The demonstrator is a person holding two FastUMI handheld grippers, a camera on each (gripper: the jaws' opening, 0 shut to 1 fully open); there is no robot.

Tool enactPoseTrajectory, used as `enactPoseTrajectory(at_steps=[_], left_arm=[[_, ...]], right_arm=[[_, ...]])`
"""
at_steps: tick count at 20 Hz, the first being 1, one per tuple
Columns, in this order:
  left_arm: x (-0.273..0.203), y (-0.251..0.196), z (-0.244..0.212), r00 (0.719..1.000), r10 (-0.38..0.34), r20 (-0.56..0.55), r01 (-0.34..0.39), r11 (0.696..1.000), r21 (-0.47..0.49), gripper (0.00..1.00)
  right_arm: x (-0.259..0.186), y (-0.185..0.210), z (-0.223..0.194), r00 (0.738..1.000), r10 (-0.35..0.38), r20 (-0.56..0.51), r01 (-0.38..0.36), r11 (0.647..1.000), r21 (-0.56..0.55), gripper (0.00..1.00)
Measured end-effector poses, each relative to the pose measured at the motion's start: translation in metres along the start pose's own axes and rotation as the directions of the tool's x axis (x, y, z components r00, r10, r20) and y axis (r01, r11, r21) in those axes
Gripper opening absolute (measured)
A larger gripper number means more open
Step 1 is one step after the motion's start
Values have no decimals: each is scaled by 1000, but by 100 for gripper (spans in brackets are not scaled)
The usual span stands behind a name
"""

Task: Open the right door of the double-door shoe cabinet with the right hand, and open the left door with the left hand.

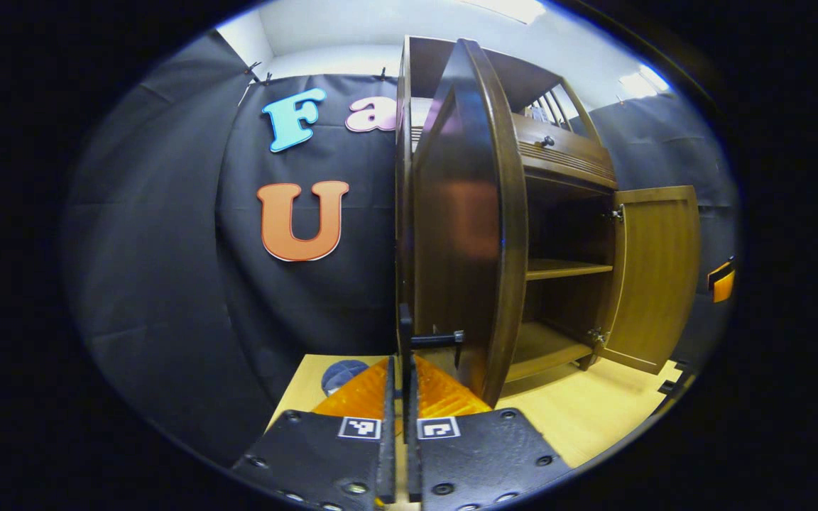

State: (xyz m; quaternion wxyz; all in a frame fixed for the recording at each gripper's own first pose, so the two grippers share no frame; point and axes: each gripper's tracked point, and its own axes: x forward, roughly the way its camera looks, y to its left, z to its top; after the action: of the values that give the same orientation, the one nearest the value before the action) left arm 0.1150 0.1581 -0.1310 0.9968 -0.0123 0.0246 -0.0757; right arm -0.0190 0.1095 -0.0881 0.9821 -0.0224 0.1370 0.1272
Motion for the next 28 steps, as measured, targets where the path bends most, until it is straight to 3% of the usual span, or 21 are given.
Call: enactPoseTrajectory(at_steps=[8,9,12,13,14,15,16,17,21,23,25,26,28], left_arm=[[-54,26,4,994,109,-13,-110,994,-11,73],[-63,26,7,992,127,-13,-127,992,-21,90],[-92,23,26,981,195,1,-195,981,-14,88],[-99,22,33,977,215,4,-215,977,-8,96],[-105,19,41,971,239,0,-239,971,-4,96],[-110,15,50,968,252,6,-252,968,-4,87],[-115,8,60,967,255,13,-255,967,-5,95],[-119,-2,70,968,252,18,-252,968,-10,95],[-119,-62,94,977,210,31,-211,977,35,100],[-116,-95,101,986,163,35,-165,985,58,95],[-99,-121,100,994,104,24,-105,993,54,100],[-95,-135,100,997,76,16,-77,996,44,95],[-95,-159,98,999,38,8,-39,999,26,96]], right_arm=[[-5,1,2,1000,15,13,-15,1000,10,100],[-5,0,3,1000,16,14,-16,1000,11,100],[-6,-4,12,999,13,33,-13,1000,15,100],[-6,-6,13,999,8,38,-9,1000,12,100],[-6,-7,16,999,5,44,-5,1000,10,100],[-8,-10,18,999,0,53,-1,1000,11,100],[-9,-13,21,998,-7,63,6,1000,11,100],[-11,-16,23,997,-16,74,16,1000,9,100],[-20,-34,31,992,-68,106,66,998,22,100],[-25,-44,34,988,-96,120,93,995,30,100],[-31,-54,35,983,-125,133,121,992,39,100],[-33,-58,36,981,-138,137,133,990,47,100],[-38,-68,36,976,-165,145,158,986,60,100]])
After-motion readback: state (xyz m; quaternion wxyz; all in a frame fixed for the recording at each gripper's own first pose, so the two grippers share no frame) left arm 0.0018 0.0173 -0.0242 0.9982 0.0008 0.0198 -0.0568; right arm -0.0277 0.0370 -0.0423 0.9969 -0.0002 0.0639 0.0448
